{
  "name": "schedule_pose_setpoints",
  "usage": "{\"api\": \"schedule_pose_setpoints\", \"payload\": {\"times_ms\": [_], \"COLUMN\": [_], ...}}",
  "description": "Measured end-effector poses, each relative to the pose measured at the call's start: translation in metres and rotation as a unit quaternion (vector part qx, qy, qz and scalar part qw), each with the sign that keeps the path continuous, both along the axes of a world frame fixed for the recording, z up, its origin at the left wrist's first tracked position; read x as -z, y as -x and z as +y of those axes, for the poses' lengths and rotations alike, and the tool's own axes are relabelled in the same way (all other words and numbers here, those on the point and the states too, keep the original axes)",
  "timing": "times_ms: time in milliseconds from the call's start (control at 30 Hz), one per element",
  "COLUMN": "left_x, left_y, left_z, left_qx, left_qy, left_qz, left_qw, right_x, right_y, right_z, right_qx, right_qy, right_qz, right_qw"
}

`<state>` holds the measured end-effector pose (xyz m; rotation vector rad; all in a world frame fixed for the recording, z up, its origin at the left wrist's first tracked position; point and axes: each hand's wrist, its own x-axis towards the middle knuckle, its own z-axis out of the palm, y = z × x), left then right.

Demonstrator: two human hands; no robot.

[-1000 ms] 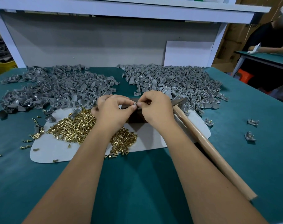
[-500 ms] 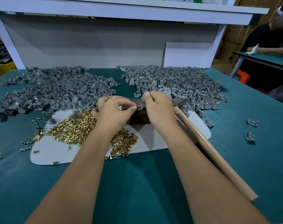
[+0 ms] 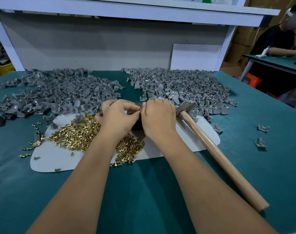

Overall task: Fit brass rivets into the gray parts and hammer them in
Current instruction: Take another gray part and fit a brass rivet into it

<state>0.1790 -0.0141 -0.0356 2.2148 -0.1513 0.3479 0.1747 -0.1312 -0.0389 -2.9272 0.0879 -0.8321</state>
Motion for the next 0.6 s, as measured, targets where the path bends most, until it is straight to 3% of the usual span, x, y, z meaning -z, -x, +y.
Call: {"api": "schedule_pose_setpoints", "payload": {"times_ms": [600], "left_x": [-0.0047], "left_y": [0.0036], "left_z": [-0.0009], "left_qx": [0.036], "left_qy": [0.038], "left_qz": [0.018], "left_qw": [0.998], "right_x": [0.0031], "right_y": [-0.0041], "right_z": [0.0001], "right_qx": [0.014], "right_qy": [0.020], "right_qz": [0.009], "right_qw": [1.000]}}
